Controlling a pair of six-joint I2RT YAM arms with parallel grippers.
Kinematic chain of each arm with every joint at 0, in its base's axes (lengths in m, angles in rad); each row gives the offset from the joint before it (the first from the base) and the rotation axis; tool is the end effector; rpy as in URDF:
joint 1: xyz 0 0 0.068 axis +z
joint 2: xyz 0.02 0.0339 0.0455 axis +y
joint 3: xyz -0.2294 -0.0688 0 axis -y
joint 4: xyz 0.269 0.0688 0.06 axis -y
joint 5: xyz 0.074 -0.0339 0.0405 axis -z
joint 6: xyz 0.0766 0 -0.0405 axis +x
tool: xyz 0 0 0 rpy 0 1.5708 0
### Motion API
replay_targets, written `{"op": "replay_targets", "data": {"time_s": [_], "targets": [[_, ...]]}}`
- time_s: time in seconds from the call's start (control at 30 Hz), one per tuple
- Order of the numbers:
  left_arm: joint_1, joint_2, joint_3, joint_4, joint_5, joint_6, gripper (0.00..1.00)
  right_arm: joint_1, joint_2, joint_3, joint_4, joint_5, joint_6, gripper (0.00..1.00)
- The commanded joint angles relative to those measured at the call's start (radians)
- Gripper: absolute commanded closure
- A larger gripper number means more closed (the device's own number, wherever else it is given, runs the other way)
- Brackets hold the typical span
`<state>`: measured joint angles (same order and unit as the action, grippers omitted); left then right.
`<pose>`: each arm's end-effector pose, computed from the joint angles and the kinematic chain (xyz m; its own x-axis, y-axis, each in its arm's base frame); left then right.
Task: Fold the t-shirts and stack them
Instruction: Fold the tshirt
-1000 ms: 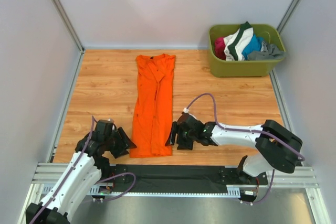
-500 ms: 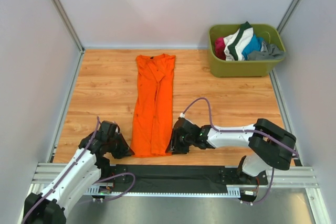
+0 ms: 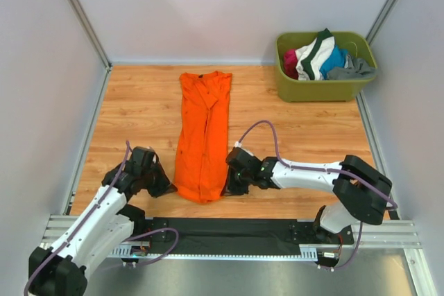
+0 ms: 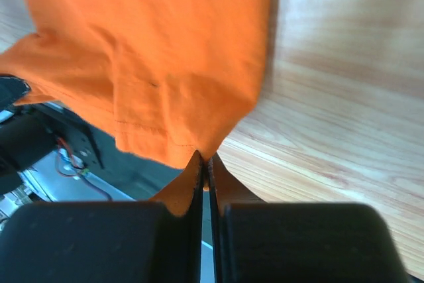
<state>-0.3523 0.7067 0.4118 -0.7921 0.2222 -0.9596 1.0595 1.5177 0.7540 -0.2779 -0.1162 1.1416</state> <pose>0.1721 -0.0812 0.1100 -0.8312 -0.5455 -0.1072 -0.4321 0.7552 -0.4929 0.1485 0.2829 0.0703 -0.9895 0.0822 -0.1191 0.0117 0.8655 0.5007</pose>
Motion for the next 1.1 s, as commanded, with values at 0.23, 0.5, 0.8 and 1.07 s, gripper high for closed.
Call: {"op": "replay_targets", "data": {"time_s": [0.23, 0.5, 0.8, 1.07], "targets": [[-0.002, 0.256, 0.323, 0.074, -0.061, 0.055, 1.00, -0.182, -0.085, 0.215, -0.164, 0.024, -0.186, 1.00], [0.021, 0.453, 0.551, 0.105, -0.087, 0.102, 1.00, -0.325, 0.024, 0.399, -0.191, -0.051, -0.318, 1.00], [0.073, 0.635, 0.685, 0.139, -0.101, 0.104, 1.00, -0.417, 0.191, 0.625, -0.228, -0.105, -0.396, 1.00], [0.105, 0.773, 0.815, 0.139, -0.109, 0.133, 1.00, -0.460, 0.309, 0.735, -0.260, -0.134, -0.434, 1.00]]}}
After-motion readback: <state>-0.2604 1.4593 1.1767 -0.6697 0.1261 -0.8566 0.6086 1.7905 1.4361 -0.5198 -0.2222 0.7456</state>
